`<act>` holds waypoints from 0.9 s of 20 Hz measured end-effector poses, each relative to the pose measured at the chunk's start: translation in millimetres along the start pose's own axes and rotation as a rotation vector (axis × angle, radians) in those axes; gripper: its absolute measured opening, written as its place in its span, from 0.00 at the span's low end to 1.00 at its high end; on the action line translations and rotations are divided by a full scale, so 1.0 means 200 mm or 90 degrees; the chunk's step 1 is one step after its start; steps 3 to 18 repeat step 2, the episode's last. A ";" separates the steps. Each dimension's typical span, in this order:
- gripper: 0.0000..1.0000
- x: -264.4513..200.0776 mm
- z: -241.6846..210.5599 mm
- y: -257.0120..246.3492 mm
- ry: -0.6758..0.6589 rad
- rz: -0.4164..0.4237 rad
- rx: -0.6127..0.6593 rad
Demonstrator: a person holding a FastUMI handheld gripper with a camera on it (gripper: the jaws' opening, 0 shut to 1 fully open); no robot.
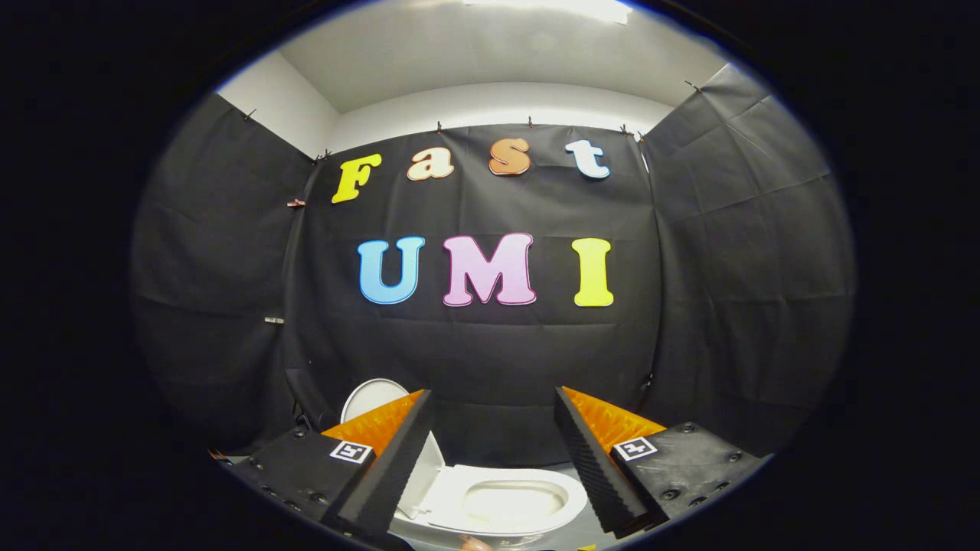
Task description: Open the toilet lid.
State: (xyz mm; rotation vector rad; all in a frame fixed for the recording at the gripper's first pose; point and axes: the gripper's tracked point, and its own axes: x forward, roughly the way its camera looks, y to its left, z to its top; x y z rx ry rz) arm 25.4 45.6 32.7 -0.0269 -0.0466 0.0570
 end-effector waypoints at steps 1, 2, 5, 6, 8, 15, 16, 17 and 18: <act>0.98 0.00 0.00 0.00 0.000 0.000 -0.001; 0.98 0.00 0.00 0.01 0.000 0.000 -0.001; 0.98 0.00 0.00 0.01 0.000 0.000 -0.001; 0.98 0.00 0.00 0.01 0.000 0.000 -0.001; 0.98 0.00 0.00 0.01 0.000 0.000 -0.001; 0.98 0.00 0.00 0.01 0.000 0.000 -0.001; 0.98 0.00 0.00 0.01 0.000 0.000 -0.001; 0.98 0.00 0.00 0.01 0.000 0.000 -0.001; 0.98 0.00 0.00 0.01 0.000 0.000 -0.001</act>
